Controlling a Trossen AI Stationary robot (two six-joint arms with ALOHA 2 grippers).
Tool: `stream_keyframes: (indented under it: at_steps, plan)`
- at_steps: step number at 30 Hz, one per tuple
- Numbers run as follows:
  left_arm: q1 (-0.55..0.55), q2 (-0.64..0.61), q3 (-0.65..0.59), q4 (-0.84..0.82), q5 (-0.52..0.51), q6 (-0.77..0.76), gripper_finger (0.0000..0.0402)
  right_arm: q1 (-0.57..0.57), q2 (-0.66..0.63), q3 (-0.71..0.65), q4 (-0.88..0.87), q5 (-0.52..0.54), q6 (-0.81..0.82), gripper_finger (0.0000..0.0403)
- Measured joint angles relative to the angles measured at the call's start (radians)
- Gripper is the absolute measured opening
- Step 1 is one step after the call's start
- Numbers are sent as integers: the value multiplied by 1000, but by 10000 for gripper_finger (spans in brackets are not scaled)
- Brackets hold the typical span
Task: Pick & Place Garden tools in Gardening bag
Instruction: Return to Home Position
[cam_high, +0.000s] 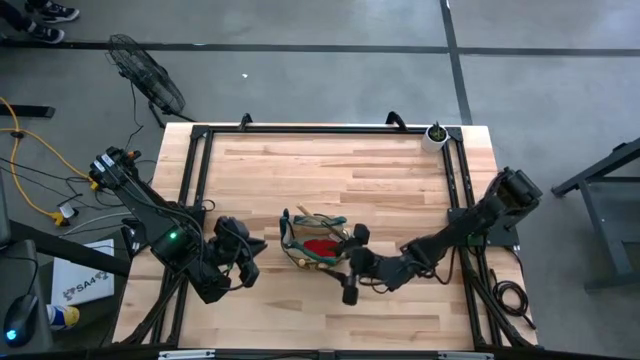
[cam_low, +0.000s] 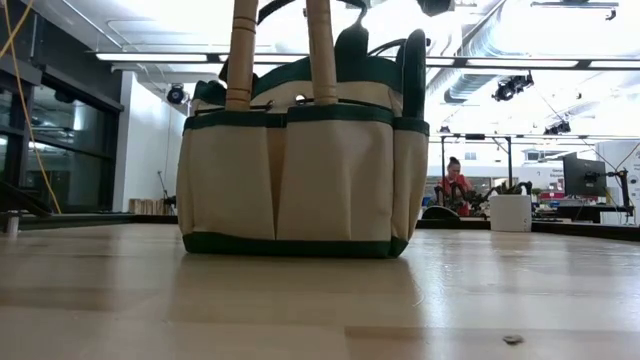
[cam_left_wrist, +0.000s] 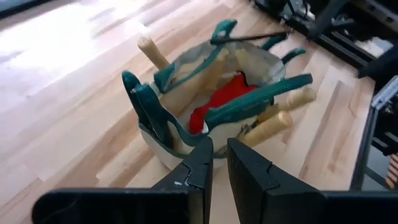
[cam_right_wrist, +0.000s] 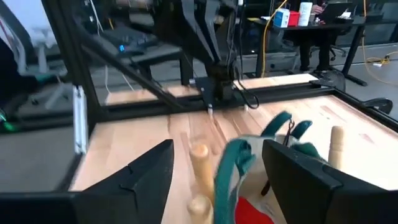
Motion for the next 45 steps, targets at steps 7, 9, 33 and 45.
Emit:
stream_keyframes:
  at_steps: [7, 9, 33, 45]
  plan:
    - [0, -7, -1, -27, -61, 20, 45, 15, -117, 0, -76, -69, 126, 232]
    - [0, -21, -8, -12, -65, 34, 45, 14, -159, 0, -156, -133, 186, 232]
    - [26, -531, -798, 878, 36, 335, 44, 118, -545, -286, -353, -42, 641, 231]
    - [493, -662, -1001, 1204, 543, 558, 44, 1, -763, -815, 558, -269, 342, 231]
